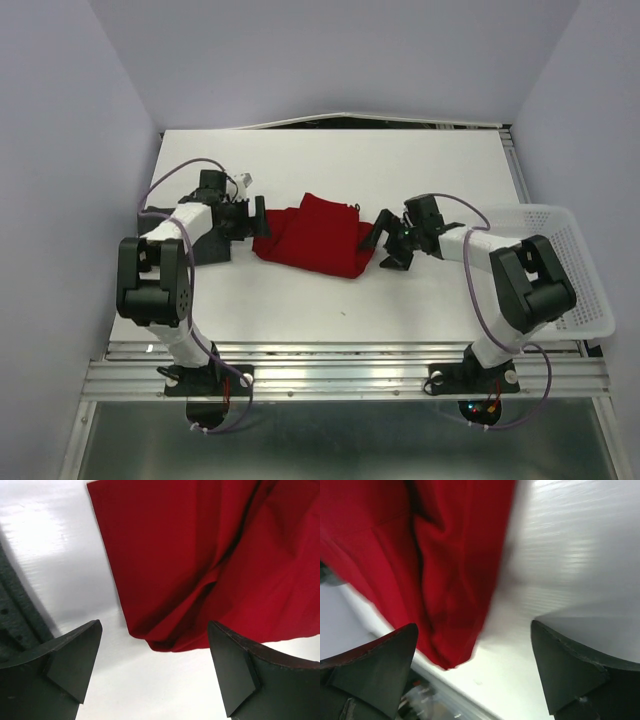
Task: Fold and stack the skirts
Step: Neatly place the folded skirt to the corner
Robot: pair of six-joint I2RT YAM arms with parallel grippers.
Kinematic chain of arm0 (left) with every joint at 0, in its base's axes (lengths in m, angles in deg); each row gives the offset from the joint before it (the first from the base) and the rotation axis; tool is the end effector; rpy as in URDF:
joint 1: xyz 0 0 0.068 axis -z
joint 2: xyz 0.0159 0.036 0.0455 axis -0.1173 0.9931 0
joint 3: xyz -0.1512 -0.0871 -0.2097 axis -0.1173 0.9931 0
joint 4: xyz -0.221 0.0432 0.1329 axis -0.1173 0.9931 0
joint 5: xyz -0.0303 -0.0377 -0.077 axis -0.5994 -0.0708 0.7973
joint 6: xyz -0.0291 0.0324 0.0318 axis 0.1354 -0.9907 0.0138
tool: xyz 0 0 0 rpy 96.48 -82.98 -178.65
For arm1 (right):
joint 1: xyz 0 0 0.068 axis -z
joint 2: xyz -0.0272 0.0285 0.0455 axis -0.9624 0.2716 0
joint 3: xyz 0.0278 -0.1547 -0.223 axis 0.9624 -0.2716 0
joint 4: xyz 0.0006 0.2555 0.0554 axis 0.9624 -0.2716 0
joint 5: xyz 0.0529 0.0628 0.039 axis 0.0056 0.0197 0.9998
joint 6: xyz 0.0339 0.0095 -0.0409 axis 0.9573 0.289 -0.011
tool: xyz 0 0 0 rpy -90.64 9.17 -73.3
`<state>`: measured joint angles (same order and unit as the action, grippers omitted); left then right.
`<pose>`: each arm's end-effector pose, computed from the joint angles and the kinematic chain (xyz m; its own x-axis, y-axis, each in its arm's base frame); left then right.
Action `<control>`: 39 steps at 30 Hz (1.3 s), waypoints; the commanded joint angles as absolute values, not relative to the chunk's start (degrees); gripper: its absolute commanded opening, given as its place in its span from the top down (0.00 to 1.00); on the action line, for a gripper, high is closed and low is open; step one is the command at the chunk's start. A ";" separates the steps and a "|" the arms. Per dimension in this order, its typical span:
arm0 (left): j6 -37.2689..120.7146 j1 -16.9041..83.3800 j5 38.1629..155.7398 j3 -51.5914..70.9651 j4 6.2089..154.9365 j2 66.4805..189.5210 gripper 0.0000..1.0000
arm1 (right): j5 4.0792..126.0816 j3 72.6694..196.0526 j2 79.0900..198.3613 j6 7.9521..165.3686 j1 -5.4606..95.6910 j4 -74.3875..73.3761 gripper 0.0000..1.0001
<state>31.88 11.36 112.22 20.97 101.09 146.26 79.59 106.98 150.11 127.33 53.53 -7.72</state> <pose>0.3400 -0.0417 0.2117 -0.7862 0.0357 -0.6170 0.2996 0.8952 -0.3300 0.2896 0.1240 0.1651 -0.8996 0.3898 -0.1967 0.1755 0.7354 0.6545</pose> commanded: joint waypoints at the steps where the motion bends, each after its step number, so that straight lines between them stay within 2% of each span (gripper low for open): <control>1: 35.58 10.26 117.94 19.45 99.82 151.27 0.02 | 80.55 107.15 154.67 129.07 53.50 -1.06 0.00; 6: 37.87 9.64 122.87 19.98 97.19 155.68 0.02 | 81.87 107.68 160.56 129.07 52.97 4.04 0.00; 14: 41.92 9.46 135.69 23.49 89.98 159.12 0.02 | 82.14 106.36 162.94 128.80 52.45 11.25 0.00; 18: 43.94 9.46 137.65 24.29 87.25 160.78 0.02 | 81.87 107.15 164.17 128.01 51.92 11.69 0.00; 26: 43.94 10.52 134.22 24.29 84.00 161.49 0.02 | 78.81 110.31 166.27 124.50 50.25 10.46 0.13; 28: 44.03 10.61 134.04 24.29 83.56 161.75 0.14 | 77.31 111.19 166.71 123.79 49.54 9.76 0.16; 29: 43.94 10.78 133.61 24.03 83.56 162.02 0.27 | 75.48 112.24 166.98 123.36 48.85 8.80 0.20; 31: 43.59 11.31 132.99 23.50 84.34 162.19 0.40 | 74.32 113.30 167.85 123.18 48.31 8.00 0.24; 33: 42.72 11.83 131.58 22.36 85.48 162.28 0.67 | 72.91 115.06 168.30 122.48 47.18 6.34 0.34; 34: 41.67 12.53 130.80 21.83 86.97 162.20 0.78 | 72.56 115.85 168.65 121.43 47.17 5.46 0.38; 35: 41.13 12.80 129.83 21.39 87.59 162.02 0.91 | 71.16 117.07 168.65 120.72 45.78 4.32 0.46; 36: 40.78 12.89 129.48 21.04 87.86 161.76 0.99 | 70.45 117.43 168.48 120.11 45.77 4.40 0.51; 38: 39.64 13.24 128.16 20.86 88.48 160.53 1.00 | 68.61 118.31 167.78 117.92 44.89 4.57 0.65; 39: 39.11 13.42 126.67 20.60 88.65 158.78 1.00 | 68.17 119.71 167.68 117.12 43.49 4.31 0.75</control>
<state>43.01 12.00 132.74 21.37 84.98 161.69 74.78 116.57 166.72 122.67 46.65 9.81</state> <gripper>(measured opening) 0.073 0.378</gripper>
